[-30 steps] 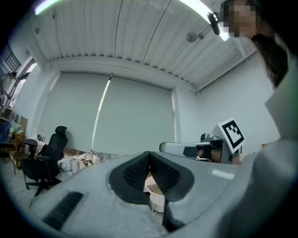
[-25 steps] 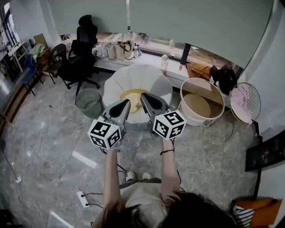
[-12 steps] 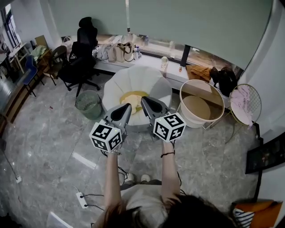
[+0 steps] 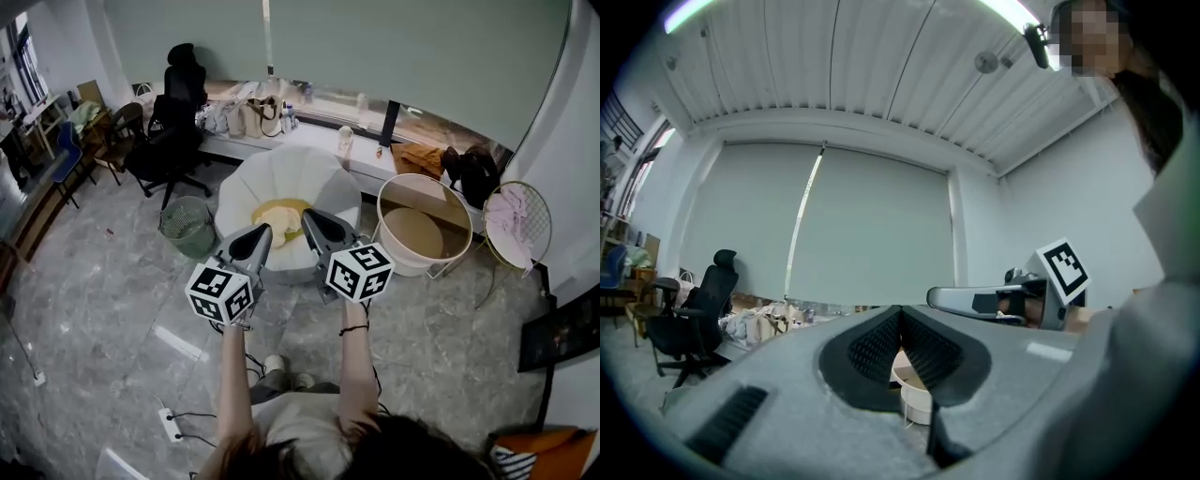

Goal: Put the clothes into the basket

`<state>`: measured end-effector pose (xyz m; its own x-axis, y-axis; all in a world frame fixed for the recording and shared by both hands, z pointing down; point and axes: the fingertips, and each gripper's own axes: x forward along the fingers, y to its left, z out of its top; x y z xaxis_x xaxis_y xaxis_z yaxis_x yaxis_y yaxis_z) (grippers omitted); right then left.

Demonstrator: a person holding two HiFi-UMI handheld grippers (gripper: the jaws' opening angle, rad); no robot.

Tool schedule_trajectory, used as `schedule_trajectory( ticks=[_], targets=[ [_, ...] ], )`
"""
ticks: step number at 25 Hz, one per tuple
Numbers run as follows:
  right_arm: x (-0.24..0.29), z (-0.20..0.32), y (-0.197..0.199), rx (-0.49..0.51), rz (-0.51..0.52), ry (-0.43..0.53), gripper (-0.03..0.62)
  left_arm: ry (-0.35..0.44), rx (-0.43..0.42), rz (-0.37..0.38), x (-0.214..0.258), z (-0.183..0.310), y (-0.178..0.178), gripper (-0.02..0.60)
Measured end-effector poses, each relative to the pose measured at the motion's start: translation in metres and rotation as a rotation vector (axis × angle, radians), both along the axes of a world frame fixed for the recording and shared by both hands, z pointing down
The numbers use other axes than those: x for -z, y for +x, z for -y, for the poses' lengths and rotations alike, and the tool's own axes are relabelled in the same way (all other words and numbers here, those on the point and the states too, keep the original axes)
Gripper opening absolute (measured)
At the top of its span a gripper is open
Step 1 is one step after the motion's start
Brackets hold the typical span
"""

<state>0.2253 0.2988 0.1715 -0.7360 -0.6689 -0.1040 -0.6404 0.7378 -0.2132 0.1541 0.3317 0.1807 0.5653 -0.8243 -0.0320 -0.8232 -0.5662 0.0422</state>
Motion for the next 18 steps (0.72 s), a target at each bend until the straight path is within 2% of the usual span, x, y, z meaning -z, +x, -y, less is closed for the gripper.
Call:
schedule_trajectory(
  ticks=[10, 18],
  targets=[
    [-0.009, 0.009, 0.008, 0.005, 0.010, -0.037, 0.009, -0.036, -0.034, 0.033, -0.012, 0.014, 0.018, 0.011],
    [-0.022, 0.035, -0.004, -0.004, -0.006, -0.068, 0.009, -0.064, -0.042, 0.014, -0.025, 0.037, 0.006, 0.011]
  ],
)
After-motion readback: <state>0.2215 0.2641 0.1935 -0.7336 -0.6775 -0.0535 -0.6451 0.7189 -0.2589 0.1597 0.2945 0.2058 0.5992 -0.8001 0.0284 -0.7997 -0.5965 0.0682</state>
